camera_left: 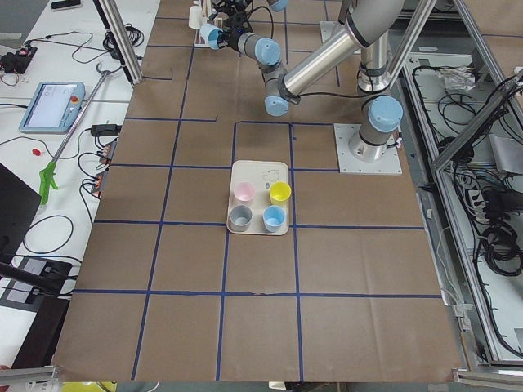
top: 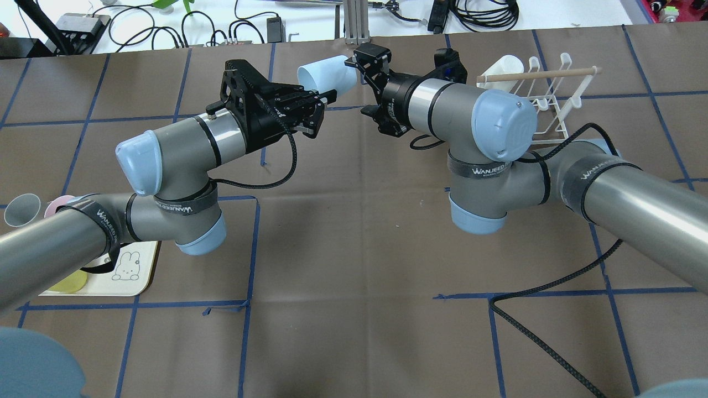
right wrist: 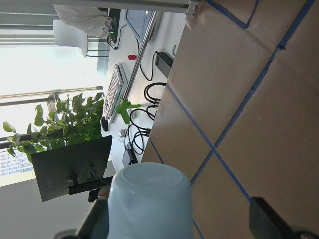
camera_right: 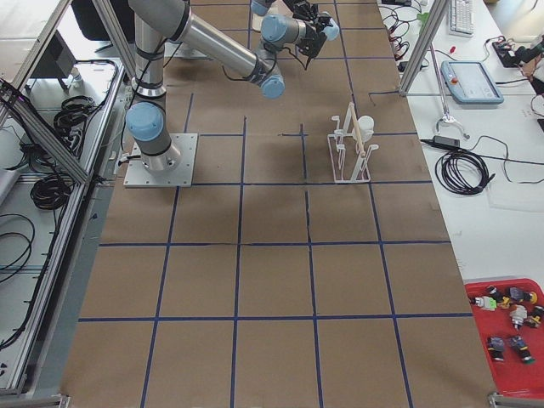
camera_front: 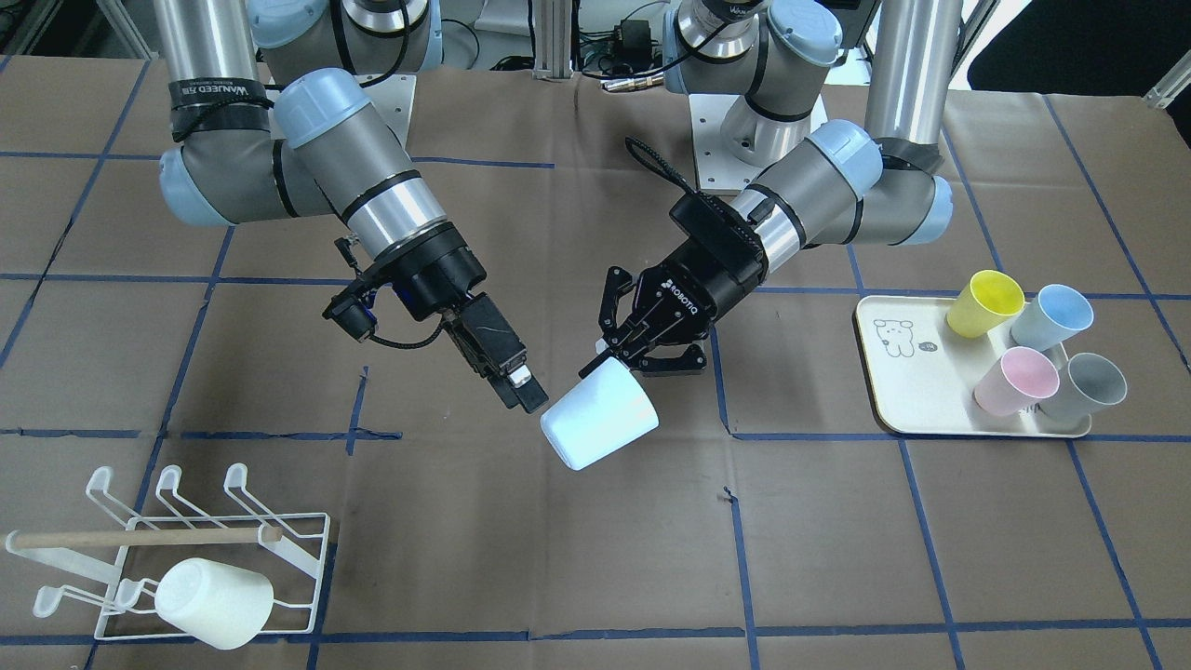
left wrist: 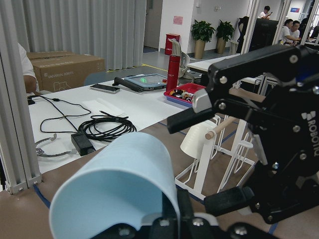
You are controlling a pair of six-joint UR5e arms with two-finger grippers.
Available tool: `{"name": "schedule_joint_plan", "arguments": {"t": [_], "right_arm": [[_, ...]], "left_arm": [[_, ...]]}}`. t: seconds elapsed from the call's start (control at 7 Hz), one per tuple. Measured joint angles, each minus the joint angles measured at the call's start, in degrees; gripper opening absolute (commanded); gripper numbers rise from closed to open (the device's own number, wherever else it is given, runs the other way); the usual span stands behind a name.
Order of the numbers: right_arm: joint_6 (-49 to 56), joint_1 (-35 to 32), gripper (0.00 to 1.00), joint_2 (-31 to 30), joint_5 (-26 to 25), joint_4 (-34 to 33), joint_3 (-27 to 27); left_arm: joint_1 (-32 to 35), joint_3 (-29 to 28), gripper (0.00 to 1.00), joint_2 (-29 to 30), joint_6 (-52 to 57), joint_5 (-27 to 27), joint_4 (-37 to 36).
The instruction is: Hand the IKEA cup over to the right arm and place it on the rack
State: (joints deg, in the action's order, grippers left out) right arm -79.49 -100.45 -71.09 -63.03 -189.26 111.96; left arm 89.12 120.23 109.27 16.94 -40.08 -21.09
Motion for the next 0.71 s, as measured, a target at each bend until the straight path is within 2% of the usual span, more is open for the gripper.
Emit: {"name": "schedule_joint_plan", "arguments": {"t": [0.71], "right_arm": [[-2.1,-1.5,0.98,1.8,-0.1,-0.1,-2.3]], "left_arm": [[0.0,-0.1,0.01,-0.1,-0.1,-0.1,0.1]]}}
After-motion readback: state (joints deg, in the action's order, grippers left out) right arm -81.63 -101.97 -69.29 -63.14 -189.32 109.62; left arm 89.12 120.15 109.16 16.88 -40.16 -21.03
